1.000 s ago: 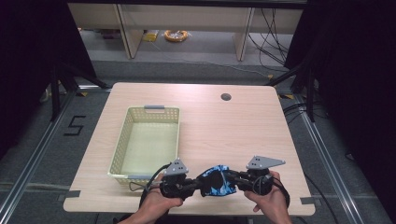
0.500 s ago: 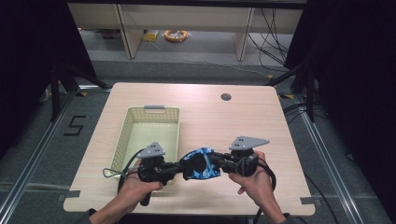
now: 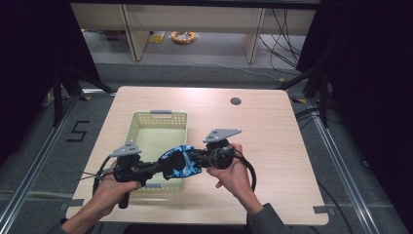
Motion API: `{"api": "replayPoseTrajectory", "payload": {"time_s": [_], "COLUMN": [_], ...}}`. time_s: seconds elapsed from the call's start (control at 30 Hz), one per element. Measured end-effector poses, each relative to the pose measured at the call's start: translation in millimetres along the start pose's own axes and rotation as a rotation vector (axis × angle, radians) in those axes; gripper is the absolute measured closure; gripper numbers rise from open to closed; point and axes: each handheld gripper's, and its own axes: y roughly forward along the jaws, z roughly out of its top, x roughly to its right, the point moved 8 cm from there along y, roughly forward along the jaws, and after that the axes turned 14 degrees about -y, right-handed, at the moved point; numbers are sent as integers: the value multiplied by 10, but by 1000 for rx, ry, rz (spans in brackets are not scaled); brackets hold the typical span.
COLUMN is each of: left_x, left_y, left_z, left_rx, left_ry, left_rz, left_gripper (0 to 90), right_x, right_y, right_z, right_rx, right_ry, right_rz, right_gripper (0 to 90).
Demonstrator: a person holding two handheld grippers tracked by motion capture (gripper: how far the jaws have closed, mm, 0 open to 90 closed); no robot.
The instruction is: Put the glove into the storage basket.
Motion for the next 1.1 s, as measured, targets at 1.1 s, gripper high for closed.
{"api": "replayPoseTrajectory", "payload": {"time_s": [1.1], "left_x": [-943], "left_y": [-132], "left_z": [-322], "left_rx": [-174], "left_ry": [-85], "left_rz": [154], "left_gripper": [844], "right_x": [-305], "right_y": [1069], "right_z": [-147], "right_rx": [-195], "right_ry": [33], "right_rz": [44], "right_gripper": [800]}}
